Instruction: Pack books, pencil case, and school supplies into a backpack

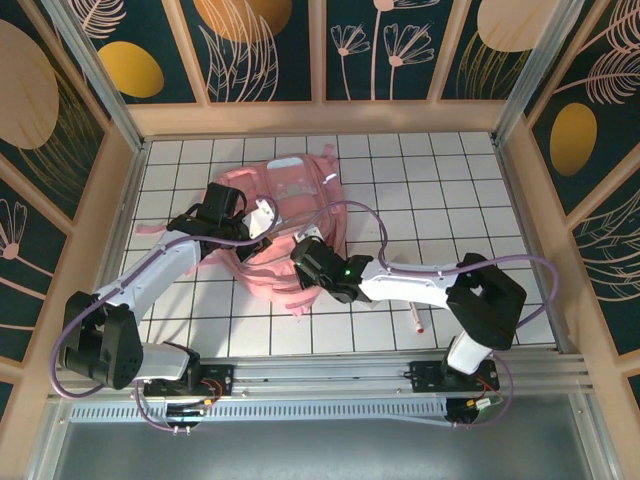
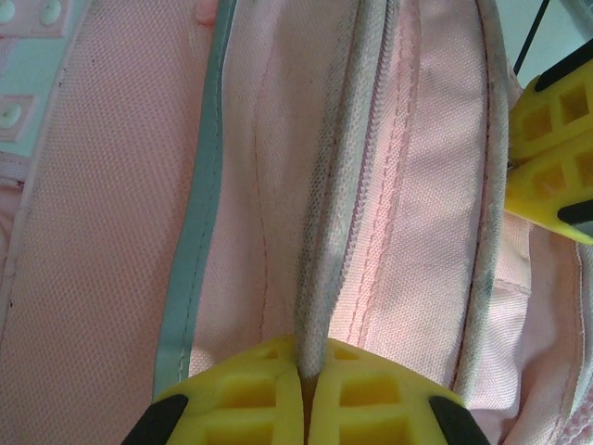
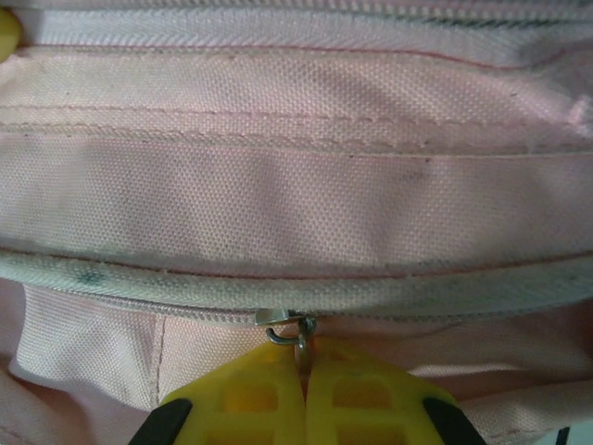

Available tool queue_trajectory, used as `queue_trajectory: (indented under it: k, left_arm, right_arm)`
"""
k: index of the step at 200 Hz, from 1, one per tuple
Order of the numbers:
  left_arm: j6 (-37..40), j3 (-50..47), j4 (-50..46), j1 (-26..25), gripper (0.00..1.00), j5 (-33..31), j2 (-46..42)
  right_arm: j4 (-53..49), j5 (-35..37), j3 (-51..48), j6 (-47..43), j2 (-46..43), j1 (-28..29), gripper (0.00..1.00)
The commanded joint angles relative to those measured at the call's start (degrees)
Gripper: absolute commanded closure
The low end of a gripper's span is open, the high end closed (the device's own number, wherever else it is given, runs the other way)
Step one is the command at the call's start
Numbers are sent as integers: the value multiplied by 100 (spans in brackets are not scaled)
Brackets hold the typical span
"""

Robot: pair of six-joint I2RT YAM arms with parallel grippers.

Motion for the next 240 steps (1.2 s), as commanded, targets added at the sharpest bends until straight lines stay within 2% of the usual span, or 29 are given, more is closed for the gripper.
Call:
queue_trajectory:
  k: [1, 25, 55, 73, 97, 111, 124, 131, 147, 161, 163, 164, 166, 168, 190, 213, 240]
  left_arm:
    - [221, 35, 153, 3, 100, 142, -47]
    - [516, -146, 149, 10, 100, -11, -19]
    - [802, -288, 217, 44, 100, -99, 62]
    - [992, -423, 324, 67, 100, -113, 28]
    - [1377, -623, 490, 73, 100, -69, -79]
    - [1624, -780, 611, 74, 100, 104, -270]
    - [1759, -844, 616, 64, 100, 519, -434]
    - [1692, -844, 675, 58, 100, 822, -494]
    - [937, -867, 1097, -81, 100, 1537, -666]
    - [157, -1103, 1753, -549, 100, 1409, -841]
    - [146, -1133, 1805, -623, 60, 1393, -865]
    - [153, -1151, 1824, -657, 48, 1392, -871]
    - [202, -1165, 1854, -722, 38, 1391, -888]
    - [241, -1186, 1848, -778, 35, 1379, -907]
    - [-124, -1240, 1858, -1042, 40, 1201, -862]
    - [-120, -1211, 1648, -1107, 38, 1065, -773]
    - [-246, -1258, 1814, -1265, 38, 446, -819]
  right_arm:
    - [-318, 421, 83, 97, -153, -36, 100]
    - [-403, -123, -132, -98, -388, -270, 100]
    - [-414, -1323, -540, -337, -712, -909, 100]
    - [-316, -2354, -780, -775, -923, -1342, 100]
    - [-165, -2561, -933, -957, -937, -1765, 100]
    - [-165, -2861, -807, -1106, -740, -1939, 100]
    - [-60, -3544, -674, -1260, -612, -1933, 100]
    - [50, -3754, -632, -1238, -579, -1867, 100]
    - [320, -4206, -573, -1244, -626, -1681, 100]
    - [499, -4409, -538, -1150, -728, -1599, 100]
    - [532, -4441, -529, -1132, -748, -1592, 100]
    - [547, -4453, -530, -1125, -762, -1591, 100]
    - [570, -4474, -527, -1104, -776, -1594, 100]
    - [596, -4485, -519, -1090, -793, -1591, 100]
    - [776, -4531, -496, -919, -1012, -1598, 100]
    - [1029, -4751, -579, -716, -1195, -1598, 100]
    - [903, -4789, -484, -697, -1177, -1592, 100]
